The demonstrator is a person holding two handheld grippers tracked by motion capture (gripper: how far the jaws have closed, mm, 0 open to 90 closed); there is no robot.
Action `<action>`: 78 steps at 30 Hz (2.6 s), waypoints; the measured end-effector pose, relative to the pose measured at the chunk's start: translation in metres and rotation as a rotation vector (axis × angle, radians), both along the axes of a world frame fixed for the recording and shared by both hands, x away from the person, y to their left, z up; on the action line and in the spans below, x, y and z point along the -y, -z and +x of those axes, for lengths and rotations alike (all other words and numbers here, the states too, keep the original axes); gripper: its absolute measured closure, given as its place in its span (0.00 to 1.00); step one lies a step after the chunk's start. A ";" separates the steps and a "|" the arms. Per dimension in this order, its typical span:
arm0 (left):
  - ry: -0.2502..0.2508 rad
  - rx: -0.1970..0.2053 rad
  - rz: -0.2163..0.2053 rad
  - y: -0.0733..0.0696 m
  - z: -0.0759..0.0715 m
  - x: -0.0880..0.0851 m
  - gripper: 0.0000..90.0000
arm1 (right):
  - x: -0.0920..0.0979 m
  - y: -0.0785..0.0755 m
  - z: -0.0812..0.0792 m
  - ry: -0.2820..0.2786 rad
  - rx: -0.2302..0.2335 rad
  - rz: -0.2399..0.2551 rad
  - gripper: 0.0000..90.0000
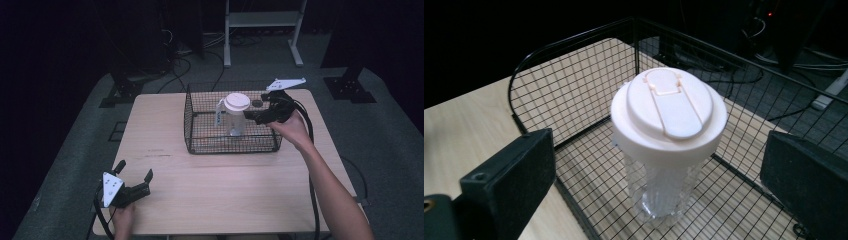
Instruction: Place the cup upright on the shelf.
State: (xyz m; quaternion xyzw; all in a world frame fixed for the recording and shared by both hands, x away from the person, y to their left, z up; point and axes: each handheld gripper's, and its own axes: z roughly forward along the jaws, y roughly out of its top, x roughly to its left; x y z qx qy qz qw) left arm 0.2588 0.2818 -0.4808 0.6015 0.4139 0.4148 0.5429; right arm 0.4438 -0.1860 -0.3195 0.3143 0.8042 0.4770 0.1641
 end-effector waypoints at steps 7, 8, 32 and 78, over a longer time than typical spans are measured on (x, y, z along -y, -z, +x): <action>0.000 0.001 0.000 0.000 0.000 0.000 0.01 | 0.002 -0.002 -0.013 -0.015 0.018 0.007 0.01; 0.000 0.001 0.000 0.000 0.000 0.000 0.01 | 0.002 -0.002 -0.015 -0.017 0.019 0.009 0.01; -0.002 0.000 0.006 0.000 0.000 0.000 0.01 | 0.014 0.005 -0.048 -0.049 0.006 0.017 0.01; -0.004 -0.001 0.017 0.000 0.000 0.002 0.01 | 0.040 0.038 -0.091 -0.062 -0.043 0.007 0.01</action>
